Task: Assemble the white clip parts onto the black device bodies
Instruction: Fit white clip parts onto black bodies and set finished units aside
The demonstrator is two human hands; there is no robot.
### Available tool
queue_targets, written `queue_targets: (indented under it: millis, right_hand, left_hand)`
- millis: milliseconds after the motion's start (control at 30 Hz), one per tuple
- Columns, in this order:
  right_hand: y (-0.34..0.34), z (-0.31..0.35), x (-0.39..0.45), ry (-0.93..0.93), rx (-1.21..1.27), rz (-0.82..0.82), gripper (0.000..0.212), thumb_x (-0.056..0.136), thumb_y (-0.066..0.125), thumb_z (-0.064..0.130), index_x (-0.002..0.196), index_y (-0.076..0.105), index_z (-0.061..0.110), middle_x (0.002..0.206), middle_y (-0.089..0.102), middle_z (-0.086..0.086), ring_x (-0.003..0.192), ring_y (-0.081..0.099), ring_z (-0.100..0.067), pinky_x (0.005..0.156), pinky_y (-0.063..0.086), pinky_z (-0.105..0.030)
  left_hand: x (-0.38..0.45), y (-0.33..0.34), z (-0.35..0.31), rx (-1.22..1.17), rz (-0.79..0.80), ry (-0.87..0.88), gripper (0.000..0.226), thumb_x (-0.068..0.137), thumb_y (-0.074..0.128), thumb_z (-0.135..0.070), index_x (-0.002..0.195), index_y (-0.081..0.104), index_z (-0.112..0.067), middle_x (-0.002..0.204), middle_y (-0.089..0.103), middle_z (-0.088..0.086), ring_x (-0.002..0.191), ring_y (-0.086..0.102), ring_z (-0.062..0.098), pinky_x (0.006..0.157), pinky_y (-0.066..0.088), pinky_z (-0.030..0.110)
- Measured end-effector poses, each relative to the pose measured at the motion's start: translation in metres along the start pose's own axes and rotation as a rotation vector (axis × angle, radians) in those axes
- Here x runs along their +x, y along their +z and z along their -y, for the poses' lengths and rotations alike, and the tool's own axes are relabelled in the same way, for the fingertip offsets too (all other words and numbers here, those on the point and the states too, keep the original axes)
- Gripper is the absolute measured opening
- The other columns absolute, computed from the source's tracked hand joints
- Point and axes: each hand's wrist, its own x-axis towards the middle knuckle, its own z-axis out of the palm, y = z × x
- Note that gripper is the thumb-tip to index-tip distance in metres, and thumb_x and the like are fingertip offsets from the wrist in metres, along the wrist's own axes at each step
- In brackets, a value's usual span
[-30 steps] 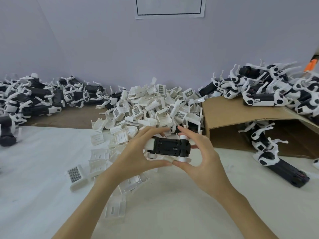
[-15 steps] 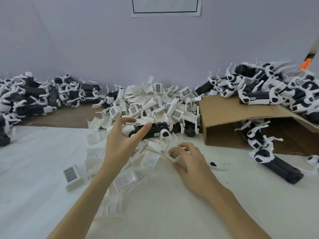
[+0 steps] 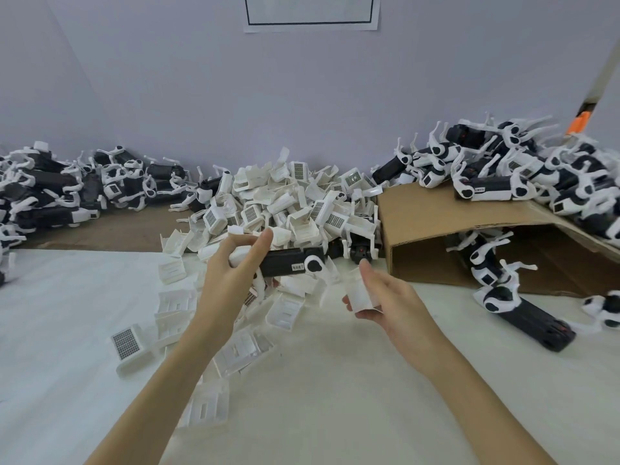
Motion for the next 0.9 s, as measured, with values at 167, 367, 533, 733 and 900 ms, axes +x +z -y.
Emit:
queue_targets:
  millis: [167,367,533,733,900]
  right_hand:
    - [-0.003,0.004,-0.001,0.012,0.053,0.048,0.072,0.096,0.058,0.064,0.107,0.071,-0.006,0.095,0.068,-0.019,0.085,0.049,-0.026,0.069,0.036,-0.03]
    - [-0.001,0.008,-0.007,-0.052,0.145,0.136,0.045,0.086,0.073,0.051,0.114,0.079,0.016,0.114,0.07,-0.027,0.082,0.056,-0.02,0.074,0.047,-0.03]
    - [-0.001,0.009,-0.007,-0.118,0.077,0.072,0.034,0.086,0.076,0.048,0.118,0.074,0.039,0.07,0.046,-0.01,0.059,0.039,-0.018,0.053,0.04,-0.026]
    - [-0.002,0.007,-0.008,-0.196,-0.039,0.183,0.041,0.097,0.072,0.032,0.135,0.06,0.043,0.1,0.078,-0.011,0.091,0.074,-0.019,0.078,0.058,-0.027]
    - [0.005,0.006,-0.011,-0.278,-0.17,0.168,0.019,0.1,0.06,0.043,0.118,0.062,0.036,0.102,0.078,-0.006,0.098,0.075,-0.019,0.086,0.056,-0.035]
  left_hand:
    - [-0.01,0.005,0.0,0.047,0.29,0.012,0.063,0.078,0.065,-0.08,0.106,0.073,-0.024,0.087,0.079,0.009,0.07,0.076,0.021,0.064,0.056,0.022]
    - [-0.018,0.021,0.009,0.208,0.336,0.075,0.056,0.083,0.061,-0.078,0.107,0.073,-0.028,0.08,0.071,0.009,0.068,0.064,0.022,0.066,0.052,0.031]
    - [-0.017,0.021,0.011,0.233,0.344,0.075,0.07,0.078,0.048,-0.09,0.111,0.072,-0.033,0.08,0.062,0.017,0.071,0.053,0.016,0.071,0.043,0.033]
    - [-0.017,0.021,0.013,0.25,0.309,0.074,0.069,0.082,0.025,-0.094,0.106,0.07,-0.047,0.111,0.072,0.002,0.085,0.06,0.015,0.074,0.043,0.018]
    - [-0.015,0.02,0.017,0.284,0.292,0.086,0.07,0.084,0.023,-0.093,0.107,0.069,-0.046,0.1,0.07,0.006,0.076,0.06,0.008,0.068,0.046,0.011]
